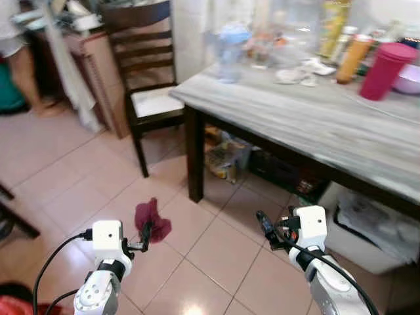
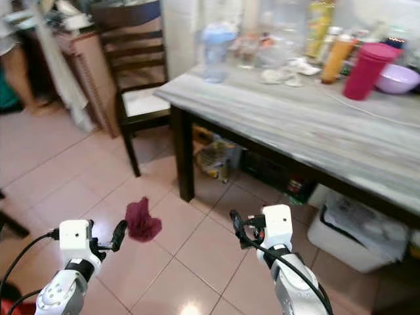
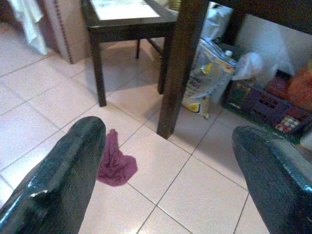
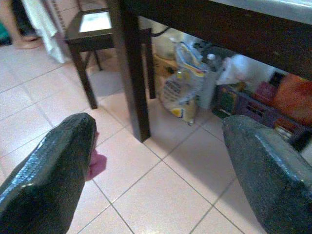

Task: Setting the table

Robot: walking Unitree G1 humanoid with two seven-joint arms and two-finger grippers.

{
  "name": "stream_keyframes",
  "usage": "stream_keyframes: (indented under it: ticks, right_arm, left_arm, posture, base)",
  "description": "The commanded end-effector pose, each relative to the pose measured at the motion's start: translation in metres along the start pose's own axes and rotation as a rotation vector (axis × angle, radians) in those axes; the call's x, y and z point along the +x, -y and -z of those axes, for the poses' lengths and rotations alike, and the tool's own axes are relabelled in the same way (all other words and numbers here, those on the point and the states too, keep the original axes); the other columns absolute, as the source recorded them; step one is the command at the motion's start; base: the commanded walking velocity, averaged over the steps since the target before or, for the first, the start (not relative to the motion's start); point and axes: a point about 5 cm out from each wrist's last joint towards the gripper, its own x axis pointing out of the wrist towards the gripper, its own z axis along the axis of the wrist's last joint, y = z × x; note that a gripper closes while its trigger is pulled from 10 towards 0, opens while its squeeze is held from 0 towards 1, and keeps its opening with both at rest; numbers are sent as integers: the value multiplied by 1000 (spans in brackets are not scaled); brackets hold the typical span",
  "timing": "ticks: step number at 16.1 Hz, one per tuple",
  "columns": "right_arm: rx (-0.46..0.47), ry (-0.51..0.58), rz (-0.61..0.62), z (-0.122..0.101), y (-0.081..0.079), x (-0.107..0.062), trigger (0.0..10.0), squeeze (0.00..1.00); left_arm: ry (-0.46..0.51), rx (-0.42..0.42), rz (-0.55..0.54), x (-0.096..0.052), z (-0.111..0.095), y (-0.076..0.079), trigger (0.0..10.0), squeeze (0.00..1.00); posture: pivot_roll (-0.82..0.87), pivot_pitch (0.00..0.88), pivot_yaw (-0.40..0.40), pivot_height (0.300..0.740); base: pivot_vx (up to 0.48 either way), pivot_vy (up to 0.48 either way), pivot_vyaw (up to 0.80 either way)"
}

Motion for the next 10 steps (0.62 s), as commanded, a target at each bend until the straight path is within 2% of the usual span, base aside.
stream_keyframes:
  ticks: [1,2,7,10]
  right_arm:
    - [7,4,16,-3,3,-1,10000,0]
    - [9,5,17,-3,3,-1,10000,0]
    - [18,6,14,-3,1,1,10000,0]
    - [24,7,13,-3,-1,1,10000,0]
  left_arm:
    - [21,16,1,2,-8,3,10000,0]
    - [20,24,-5,3,-9,4,10000,0]
    - [23,37,-15,1,-13,4,10000,0]
    - [18,45,-13,0,-15,3,10000,0]
  posture:
    - [-107,65,-9,740]
    - [-106,64,-9,740]
    - [-101,64,-6,740]
    - [-98,68,-1,740]
  base:
    - [0,0,-800]
    - [0,0,-800]
    - [-316,0,-641]
    - [-360,0,0]
